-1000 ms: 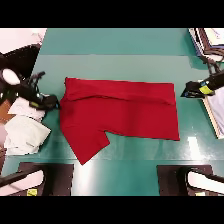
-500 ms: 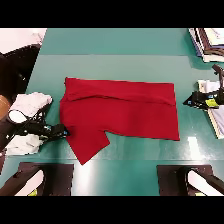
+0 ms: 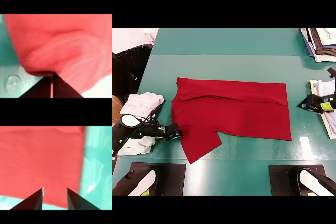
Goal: Fold the shirts.
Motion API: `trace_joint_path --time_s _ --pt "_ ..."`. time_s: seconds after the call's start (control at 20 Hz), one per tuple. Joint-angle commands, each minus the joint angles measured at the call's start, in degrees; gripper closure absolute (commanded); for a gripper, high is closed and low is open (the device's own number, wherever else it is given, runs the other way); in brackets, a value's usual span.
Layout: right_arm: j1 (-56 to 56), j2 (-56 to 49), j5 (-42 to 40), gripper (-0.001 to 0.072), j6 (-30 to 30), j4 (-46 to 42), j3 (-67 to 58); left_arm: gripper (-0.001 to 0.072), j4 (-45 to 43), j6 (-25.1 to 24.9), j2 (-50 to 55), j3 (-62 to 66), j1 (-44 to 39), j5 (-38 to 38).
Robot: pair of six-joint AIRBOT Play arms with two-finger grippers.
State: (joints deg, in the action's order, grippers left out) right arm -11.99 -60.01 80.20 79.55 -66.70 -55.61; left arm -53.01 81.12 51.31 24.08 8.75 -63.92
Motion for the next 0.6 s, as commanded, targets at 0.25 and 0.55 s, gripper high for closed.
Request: trace_joint_path --time_s 0.25,0.55 --pt "-11.9 -6.5 -3.1 0.0234 -2.3 -1.8 23.1 0.0683 -0.6 0.0 -6.9 3.7 0.0 -3.7" --pt "-11.9 -7.0 -7.6 0.0288 -5.1 7.1 24.5 0.0683 -0.6 0.0 -6.9 3.7 0.0 -3.6"
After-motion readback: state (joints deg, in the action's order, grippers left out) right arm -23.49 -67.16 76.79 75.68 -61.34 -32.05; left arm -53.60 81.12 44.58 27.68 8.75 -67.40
